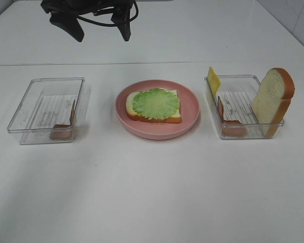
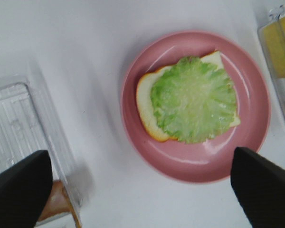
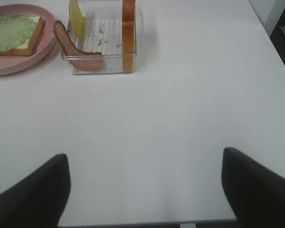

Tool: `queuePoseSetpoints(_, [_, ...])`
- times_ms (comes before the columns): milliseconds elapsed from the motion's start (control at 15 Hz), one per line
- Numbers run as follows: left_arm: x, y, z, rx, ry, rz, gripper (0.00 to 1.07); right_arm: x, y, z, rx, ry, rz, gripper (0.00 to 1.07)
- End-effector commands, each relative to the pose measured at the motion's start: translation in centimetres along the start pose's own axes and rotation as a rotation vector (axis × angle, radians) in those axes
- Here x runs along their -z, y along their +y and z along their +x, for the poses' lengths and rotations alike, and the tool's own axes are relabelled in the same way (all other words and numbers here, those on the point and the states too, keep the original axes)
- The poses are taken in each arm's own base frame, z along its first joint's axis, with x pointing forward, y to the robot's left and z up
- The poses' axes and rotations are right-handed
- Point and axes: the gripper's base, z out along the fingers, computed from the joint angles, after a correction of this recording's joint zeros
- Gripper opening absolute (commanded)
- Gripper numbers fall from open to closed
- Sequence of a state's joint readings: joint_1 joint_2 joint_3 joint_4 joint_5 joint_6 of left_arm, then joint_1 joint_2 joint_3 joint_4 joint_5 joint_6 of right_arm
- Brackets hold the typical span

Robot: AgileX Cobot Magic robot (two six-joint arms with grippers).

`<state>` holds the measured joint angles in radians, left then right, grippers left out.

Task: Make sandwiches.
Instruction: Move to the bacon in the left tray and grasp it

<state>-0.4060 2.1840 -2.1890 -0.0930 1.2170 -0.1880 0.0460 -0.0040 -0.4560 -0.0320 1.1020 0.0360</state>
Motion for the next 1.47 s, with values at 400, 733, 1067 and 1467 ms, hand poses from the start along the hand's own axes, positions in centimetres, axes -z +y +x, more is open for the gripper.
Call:
queuePoseSetpoints(400, [1.9,1.4,5.3,0.001,0.212,-0.105,0.94,0.2,0.0,0.3,0.006,-0.027,0.004,0.85])
queuePoseSetpoints(733, [-1.1,2.8,8.7,0.016,0.372,-0.171,0.94,0.2,0.0,0.3,0.006,-0.027,0.004,0.85])
queuePoseSetpoints(1067, [-1.5,3.5,8.4,0.018,0.319,-0.214,0.94,0.2,0.0,0.3,0.006,-0.027,0.004,0.85])
queuePoseSetpoints(1467, [-3.8,3.8,8.1,0.09,0.293,-0.237,0.94,0.2,0.0,0.3,0.006,-0.027,0.004,0.85])
